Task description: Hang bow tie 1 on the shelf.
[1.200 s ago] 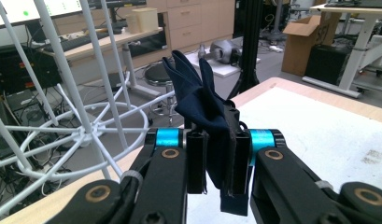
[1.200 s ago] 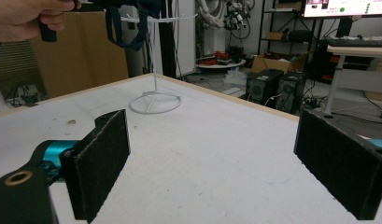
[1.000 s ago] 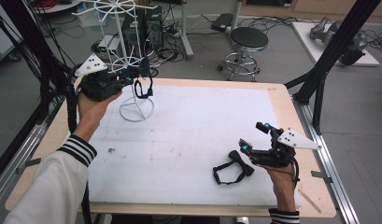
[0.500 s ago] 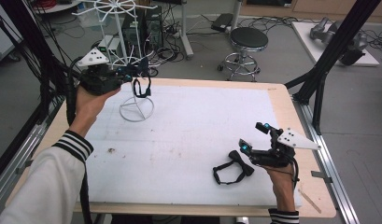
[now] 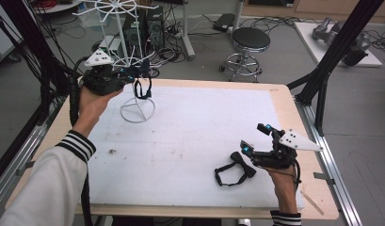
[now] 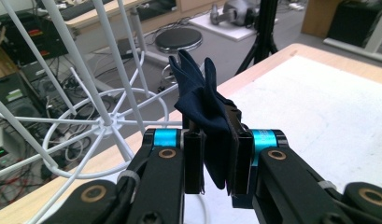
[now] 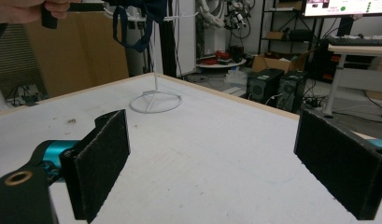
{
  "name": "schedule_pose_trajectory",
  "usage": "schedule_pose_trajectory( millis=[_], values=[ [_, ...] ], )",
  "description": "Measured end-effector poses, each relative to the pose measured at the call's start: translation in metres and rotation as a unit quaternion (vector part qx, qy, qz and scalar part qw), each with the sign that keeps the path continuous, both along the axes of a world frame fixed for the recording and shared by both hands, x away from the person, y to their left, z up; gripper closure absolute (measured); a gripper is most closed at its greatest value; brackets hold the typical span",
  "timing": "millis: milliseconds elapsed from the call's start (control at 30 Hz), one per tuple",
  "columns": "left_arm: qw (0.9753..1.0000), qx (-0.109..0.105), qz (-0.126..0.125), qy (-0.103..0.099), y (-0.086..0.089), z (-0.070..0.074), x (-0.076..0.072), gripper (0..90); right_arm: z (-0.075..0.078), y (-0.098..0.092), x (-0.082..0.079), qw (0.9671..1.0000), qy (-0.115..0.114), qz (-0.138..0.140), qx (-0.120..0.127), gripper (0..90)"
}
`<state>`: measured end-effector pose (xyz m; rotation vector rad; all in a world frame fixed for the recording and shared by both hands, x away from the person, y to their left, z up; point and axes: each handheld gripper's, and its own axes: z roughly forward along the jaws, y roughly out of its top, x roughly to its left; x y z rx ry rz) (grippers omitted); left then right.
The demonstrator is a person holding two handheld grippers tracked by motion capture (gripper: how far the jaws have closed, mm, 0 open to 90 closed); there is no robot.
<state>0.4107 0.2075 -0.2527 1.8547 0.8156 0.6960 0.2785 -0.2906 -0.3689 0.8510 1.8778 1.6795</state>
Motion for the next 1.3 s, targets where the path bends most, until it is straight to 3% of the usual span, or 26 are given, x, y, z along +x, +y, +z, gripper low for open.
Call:
schedule_pose_trajectory(
  millis=[467, 567, 633, 700, 800, 933, 1200, 1300],
  values=[
    [0.9995, 0.017, 0.026, 0.004, 0.001, -0.001, 0.002, 77.4, 0.0, -0.001, 0.0, 1.0, -0.003, -0.001, 0.001, 9.8],
    [0.9995, 0.019, 0.026, -0.001, 0.001, -0.001, 0.002, 72.7, 0.0, -0.001, 0.0, 1.0, -0.002, -0.001, 0.0, 9.8],
    [0.9992, 0.022, 0.034, -0.007, 0.001, 0.0, 0.001, 62.3, 0.0, -0.001, 0.0, 1.0, -0.002, 0.0, -0.001, 9.8],
    [0.9992, 0.02, 0.035, -0.008, 0.001, 0.001, 0.0, 57.5, 0.0, -0.001, 0.0, 1.0, -0.002, 0.0, -0.001, 9.8],
    [0.9992, 0.007, 0.039, -0.009, 0.004, 0.001, -0.001, 39.4, 0.0, 0.0, -0.001, 1.0, -0.002, 0.0, -0.001, 9.8],
    [0.9993, -0.013, 0.026, -0.023, 0.008, 0.004, -0.004, 23.8, 0.0, 0.0, 0.0, 1.0, 0.0, 0.001, -0.002, 9.8],
    [0.9984, -0.033, 0.002, -0.046, 0.017, 0.011, -0.02, 20.5, -0.002, 0.001, 0.002, 1.0, 0.004, 0.001, -0.002, 9.8],
    [0.9972, -0.052, -0.004, -0.055, 0.023, 0.011, -0.026, 19.5, -0.002, 0.001, 0.002, 1.0, 0.004, 0.001, -0.001, 9.7]
  ],
)
